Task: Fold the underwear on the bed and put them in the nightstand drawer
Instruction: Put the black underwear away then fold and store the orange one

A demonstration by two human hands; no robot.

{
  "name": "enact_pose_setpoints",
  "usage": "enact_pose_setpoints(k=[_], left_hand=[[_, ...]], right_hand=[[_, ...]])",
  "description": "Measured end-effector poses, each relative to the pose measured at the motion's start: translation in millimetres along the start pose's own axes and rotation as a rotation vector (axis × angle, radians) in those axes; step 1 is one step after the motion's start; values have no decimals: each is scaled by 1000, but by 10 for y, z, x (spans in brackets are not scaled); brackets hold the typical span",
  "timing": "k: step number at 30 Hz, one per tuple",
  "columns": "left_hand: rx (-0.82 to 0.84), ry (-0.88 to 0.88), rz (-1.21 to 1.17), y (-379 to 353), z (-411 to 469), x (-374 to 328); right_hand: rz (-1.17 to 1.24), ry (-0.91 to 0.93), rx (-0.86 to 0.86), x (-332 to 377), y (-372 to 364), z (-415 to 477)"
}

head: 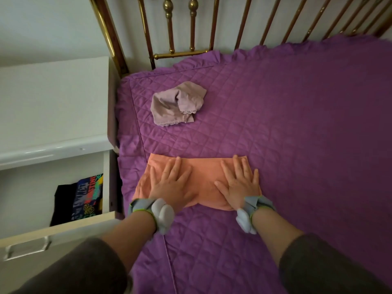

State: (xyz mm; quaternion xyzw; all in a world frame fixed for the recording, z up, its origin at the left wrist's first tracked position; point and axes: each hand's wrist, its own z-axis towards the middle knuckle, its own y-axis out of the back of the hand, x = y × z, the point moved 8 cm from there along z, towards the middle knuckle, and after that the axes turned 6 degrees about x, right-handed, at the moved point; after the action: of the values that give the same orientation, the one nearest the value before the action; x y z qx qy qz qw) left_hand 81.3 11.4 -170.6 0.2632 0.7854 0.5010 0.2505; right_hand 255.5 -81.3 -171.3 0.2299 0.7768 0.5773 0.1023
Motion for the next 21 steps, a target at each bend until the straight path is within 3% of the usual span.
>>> enact_pose_setpoints(k=[4,7,11,18,21], left_hand=[[22,-158,-10,-98,-342,-227],[77,-138,40,-174,-371,-166],[110,-140,65,-95,-315,-145],[162,-39,53,153,-238,137],[66,66,42,431,-317,231]], right_hand=[[121,227,-23,311,116,-275],[58,393,124,549,-120,-490],[-35,366,53,597,-69,-474],[-62,313,124,458,92,-334],[43,206,28,294,359,-345]])
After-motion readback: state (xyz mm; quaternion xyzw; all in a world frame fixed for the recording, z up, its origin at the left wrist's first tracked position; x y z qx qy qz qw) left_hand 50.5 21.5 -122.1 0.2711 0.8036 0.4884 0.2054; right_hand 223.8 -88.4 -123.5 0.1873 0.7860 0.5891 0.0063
